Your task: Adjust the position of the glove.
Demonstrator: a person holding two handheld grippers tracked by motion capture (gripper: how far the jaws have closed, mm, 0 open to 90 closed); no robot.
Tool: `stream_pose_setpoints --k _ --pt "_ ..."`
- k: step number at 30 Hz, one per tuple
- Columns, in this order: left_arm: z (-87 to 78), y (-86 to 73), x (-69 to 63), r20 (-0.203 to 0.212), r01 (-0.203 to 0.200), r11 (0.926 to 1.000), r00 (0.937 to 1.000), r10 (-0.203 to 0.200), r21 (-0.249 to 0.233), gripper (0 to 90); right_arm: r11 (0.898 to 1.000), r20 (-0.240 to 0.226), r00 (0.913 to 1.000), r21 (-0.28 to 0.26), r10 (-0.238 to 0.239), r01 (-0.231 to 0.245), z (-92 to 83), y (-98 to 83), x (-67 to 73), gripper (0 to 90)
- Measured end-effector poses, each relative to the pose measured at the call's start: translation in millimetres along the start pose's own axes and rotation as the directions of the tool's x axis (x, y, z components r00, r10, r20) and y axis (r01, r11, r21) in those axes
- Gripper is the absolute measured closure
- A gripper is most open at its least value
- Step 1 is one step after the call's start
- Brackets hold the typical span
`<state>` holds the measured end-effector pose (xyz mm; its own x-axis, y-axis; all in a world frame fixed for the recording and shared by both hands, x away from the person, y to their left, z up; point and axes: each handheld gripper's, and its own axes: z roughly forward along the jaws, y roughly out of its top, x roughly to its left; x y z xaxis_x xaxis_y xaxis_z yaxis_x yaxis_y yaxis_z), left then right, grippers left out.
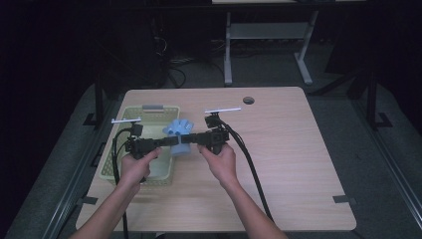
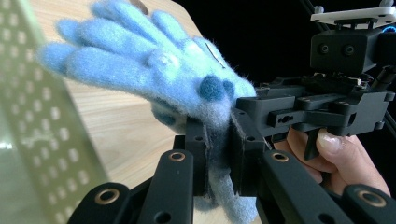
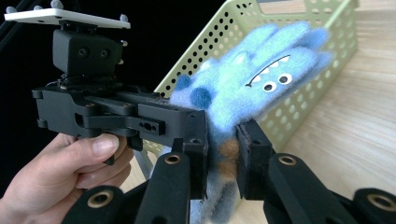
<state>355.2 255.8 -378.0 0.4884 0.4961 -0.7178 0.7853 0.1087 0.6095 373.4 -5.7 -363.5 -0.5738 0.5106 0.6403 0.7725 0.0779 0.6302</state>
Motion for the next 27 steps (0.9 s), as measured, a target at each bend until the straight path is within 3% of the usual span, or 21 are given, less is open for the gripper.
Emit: stream_pose_setpoints --k 10,27 --pt "-23.0 0.9 14.2 -0.009 0.01 0.9995 0.9999 -0.01 -0.029 80.3 1.0 -0.025 0.9996 0.007 -0.01 0.011 26.0 5.3 8.1 76.2" --pt "-48.1 3.0 44.9 -0.011 0.053 0.9985 0.9985 -0.054 -0.014 80.8 0.999 -0.061 0.9982 0.034 0.004 -0.002 65.7 9.9 10.7 75.4"
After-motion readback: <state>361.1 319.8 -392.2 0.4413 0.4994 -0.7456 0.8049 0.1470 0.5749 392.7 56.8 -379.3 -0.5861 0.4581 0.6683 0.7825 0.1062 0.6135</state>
